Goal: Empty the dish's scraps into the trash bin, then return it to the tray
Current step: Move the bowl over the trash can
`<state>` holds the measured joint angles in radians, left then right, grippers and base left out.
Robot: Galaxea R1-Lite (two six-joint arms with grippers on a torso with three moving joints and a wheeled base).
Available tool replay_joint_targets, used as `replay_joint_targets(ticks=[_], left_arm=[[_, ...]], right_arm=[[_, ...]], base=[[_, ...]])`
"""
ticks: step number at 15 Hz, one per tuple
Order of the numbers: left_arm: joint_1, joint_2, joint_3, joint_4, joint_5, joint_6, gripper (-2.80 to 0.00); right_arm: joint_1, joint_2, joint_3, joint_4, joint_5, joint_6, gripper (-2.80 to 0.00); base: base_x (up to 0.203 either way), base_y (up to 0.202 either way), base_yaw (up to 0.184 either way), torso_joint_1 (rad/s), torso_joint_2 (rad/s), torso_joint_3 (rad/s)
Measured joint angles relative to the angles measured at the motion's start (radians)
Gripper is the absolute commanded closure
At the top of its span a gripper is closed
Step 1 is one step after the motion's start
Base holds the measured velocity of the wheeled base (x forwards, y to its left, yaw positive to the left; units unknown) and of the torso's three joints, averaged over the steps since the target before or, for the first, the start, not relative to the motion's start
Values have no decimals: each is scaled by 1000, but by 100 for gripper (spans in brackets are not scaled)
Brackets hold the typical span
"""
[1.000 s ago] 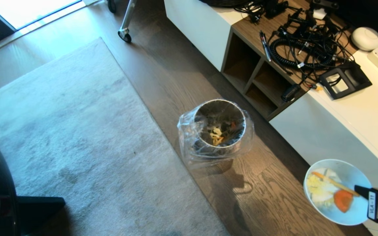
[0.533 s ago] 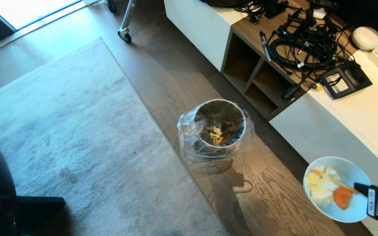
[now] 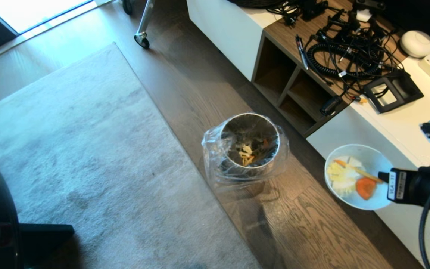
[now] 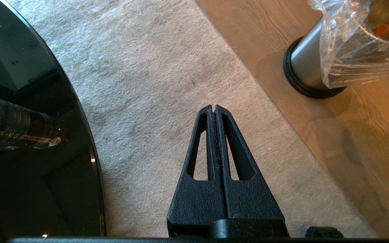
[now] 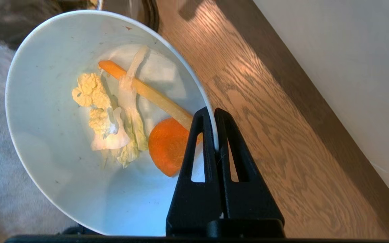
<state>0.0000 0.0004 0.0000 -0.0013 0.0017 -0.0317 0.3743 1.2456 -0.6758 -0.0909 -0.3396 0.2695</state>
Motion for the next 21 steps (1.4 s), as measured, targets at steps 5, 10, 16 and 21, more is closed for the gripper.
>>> replay_joint_targets(ticks=[5, 10, 16, 21], left_arm=[[0, 0, 0, 0, 0, 0, 0], [0, 0, 0, 0, 0, 0, 0], [0, 0, 0, 0, 0, 0, 0], [0, 0, 0, 0, -1, 0, 0]], right_arm=[[1, 214, -36, -377, 3, -175, 0], [52, 387, -42, -722, 5, -323, 0], [121, 559, -41, -1045, 57, -587, 0], [125, 673, -43, -1254, 193, -815, 0]], base=[[0, 0, 0, 0, 0, 0], [0, 0, 0, 0, 0, 0], [0, 0, 0, 0, 0, 0], [0, 0, 0, 0, 0, 0]])
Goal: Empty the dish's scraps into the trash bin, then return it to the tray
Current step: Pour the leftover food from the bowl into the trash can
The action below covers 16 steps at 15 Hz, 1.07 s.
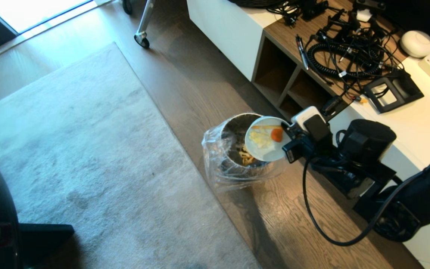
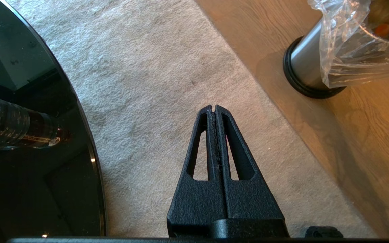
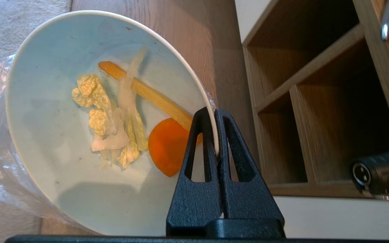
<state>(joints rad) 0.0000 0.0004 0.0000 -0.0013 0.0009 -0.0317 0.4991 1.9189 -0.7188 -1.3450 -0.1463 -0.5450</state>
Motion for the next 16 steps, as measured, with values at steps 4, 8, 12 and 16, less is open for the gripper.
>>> replay_joint_targets(ticks=[4, 8, 12, 16], left_arm=[[0, 0, 0, 0, 0, 0, 0], [0, 0, 0, 0, 0, 0, 0], [0, 0, 0, 0, 0, 0, 0], [0, 0, 0, 0, 0, 0, 0]], right_arm=[[-8, 59, -39, -9, 18, -72, 0], [-34, 129, -176, -8, 27, -120, 0], [-92, 201, -308, -10, 145, -243, 0], [-118, 249, -368, -56, 230, -322, 0]], base=[[0, 0, 0, 0, 0, 0], [0, 0, 0, 0, 0, 0], [0, 0, 0, 0, 0, 0], [0, 0, 0, 0, 0, 0]])
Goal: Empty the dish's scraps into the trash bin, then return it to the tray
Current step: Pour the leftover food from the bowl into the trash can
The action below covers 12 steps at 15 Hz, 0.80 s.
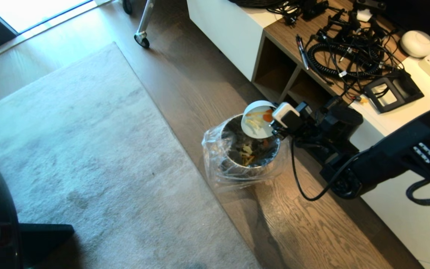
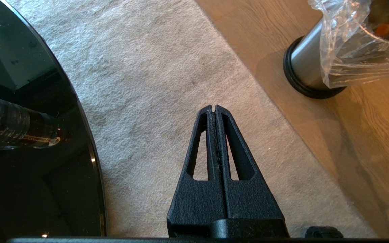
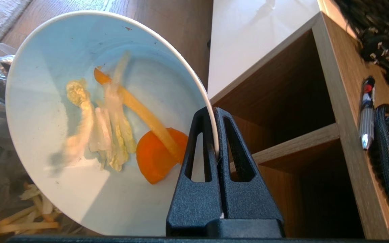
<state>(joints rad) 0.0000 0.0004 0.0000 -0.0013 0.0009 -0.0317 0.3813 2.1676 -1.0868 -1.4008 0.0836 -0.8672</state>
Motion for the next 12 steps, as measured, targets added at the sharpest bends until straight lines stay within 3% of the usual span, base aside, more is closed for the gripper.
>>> replay_joint_targets(ticks=[5, 12], left_arm=[[0, 0, 0, 0, 0, 0, 0], [0, 0, 0, 0, 0, 0, 0]], right_arm=[[1, 33, -58, -9, 0, -26, 0], [34, 87, -105, -121, -2, -115, 0]], base=[[0, 0, 0, 0, 0, 0], [0, 0, 0, 0, 0, 0]])
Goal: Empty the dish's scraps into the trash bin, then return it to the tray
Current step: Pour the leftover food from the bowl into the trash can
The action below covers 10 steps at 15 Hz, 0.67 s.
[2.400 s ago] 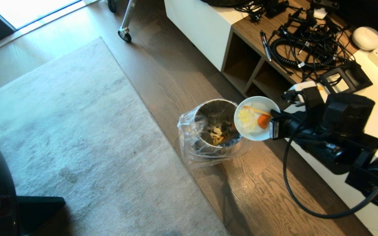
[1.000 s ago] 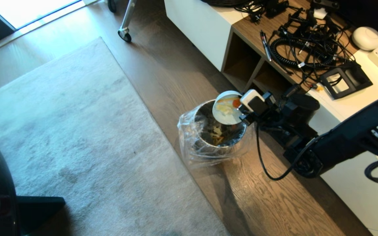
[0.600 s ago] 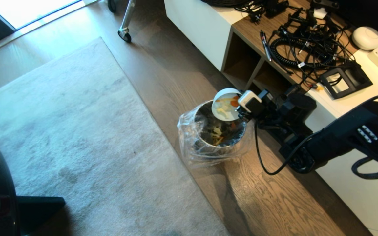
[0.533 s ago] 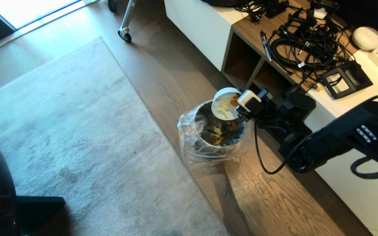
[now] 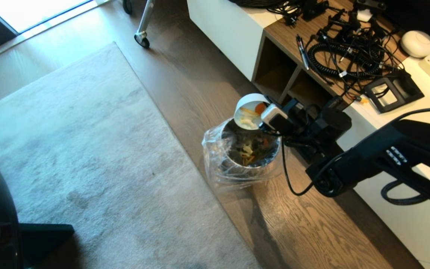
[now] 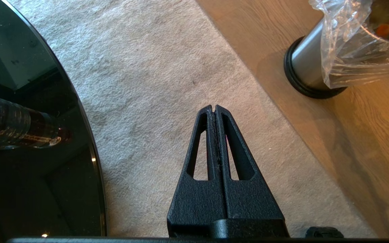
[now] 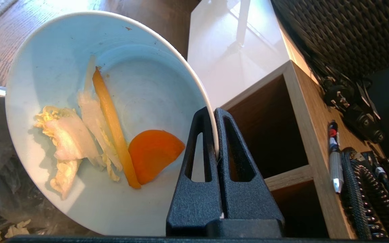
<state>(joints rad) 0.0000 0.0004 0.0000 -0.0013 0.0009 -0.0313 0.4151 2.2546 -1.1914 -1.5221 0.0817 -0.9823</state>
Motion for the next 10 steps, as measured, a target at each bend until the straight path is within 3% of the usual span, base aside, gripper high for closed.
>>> replay_joint_targets(ticks=[7, 10], left_arm=[[0, 0, 0, 0, 0, 0, 0], [0, 0, 0, 0, 0, 0, 0]], right_arm=[[5, 34, -132, 0, 0, -112, 0], [5, 48, -202, 0, 3, -122, 0]], base=[[0, 0, 0, 0, 0, 0], [0, 0, 0, 0, 0, 0]])
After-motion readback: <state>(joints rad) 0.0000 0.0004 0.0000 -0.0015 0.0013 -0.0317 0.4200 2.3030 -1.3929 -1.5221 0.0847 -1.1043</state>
